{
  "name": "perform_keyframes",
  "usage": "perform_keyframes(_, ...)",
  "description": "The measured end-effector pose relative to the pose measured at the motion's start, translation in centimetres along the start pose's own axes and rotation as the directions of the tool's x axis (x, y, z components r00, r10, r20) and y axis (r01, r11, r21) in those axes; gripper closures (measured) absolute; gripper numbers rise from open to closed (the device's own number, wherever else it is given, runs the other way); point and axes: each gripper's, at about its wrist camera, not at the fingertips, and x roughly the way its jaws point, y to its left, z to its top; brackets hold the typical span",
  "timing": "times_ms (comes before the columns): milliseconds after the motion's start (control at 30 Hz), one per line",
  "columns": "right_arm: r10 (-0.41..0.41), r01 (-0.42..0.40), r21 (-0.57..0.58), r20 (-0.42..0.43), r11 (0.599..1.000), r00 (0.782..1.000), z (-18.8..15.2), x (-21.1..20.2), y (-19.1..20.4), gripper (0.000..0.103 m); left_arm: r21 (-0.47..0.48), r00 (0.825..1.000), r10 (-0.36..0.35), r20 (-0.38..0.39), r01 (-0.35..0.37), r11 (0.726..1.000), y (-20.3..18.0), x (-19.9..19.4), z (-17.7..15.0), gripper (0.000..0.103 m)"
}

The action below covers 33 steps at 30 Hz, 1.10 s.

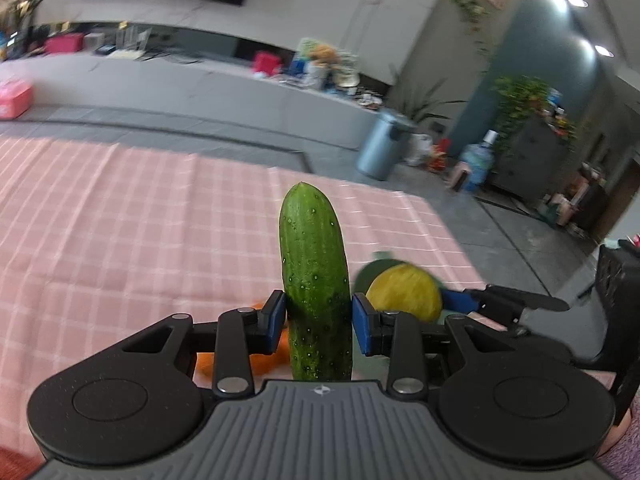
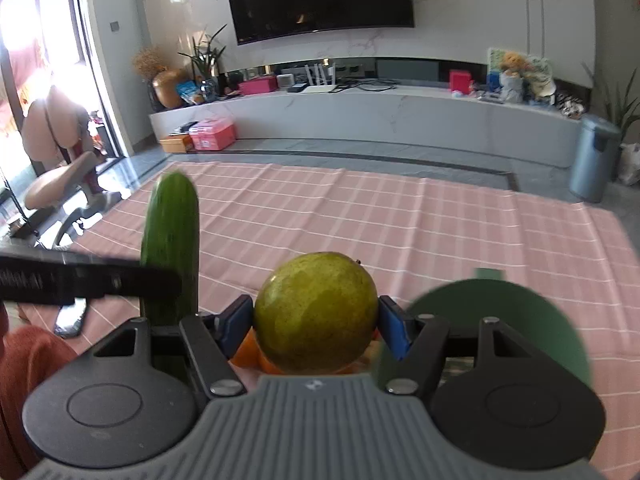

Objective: Organize fruits
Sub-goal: 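Lift the cucumber and pear and carry both over the green colander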

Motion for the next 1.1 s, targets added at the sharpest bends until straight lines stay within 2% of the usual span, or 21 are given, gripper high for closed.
perform_keyframes(233, -0.116, 0.114, -0.047, -0.044, 0.992, 0.992, -0.4, -2.1, -4.4, 0.039, 0.068, 0.993, -0.116, -0.035, 0.118, 0.991, -4.6, 5.0, 1.6, 0.063)
perform_keyframes(500, -0.201, 0.181, -0.126, -0.167, 0.975, 0.965, -1.6, 0.2, -8.5, 0.039, 0.125, 0.972, -0.139, -0.188, 0.164, 0.978, -6.9, 12.0, 1.7, 0.063)
perform_keyframes(600, -0.204, 0.172, -0.155, -0.222, 0.973, 0.954, -2.3, 1.9, -9.7, 0.039, 0.148, 0.963, -0.122, -0.24, 0.16, 0.976, -7.1, 13.7, 1.4, 0.063)
perform_keyframes(733, -0.201, 0.156, -0.182, -0.266, 0.971, 0.943, -3.0, 4.0, -10.2, 0.039, 0.136, 0.945, -0.132, -0.299, 0.179, 0.974, -7.1, 15.7, 1.4, 0.063)
perform_keyframes(867, -0.178, 0.125, -0.191, -0.294, 0.974, 0.939, -3.0, 5.1, -10.7, 0.039, 0.108, 0.929, -0.134, -0.346, 0.181, 0.977, -6.8, 17.5, 0.7, 0.063)
perform_keyframes(1100, -0.181, 0.105, -0.218, -0.366, 0.97, 0.913, -3.6, 7.1, -10.4, 0.039, 0.106, 0.906, -0.099, -0.411, 0.156, 0.982, -6.6, 20.3, -0.8, 0.064)
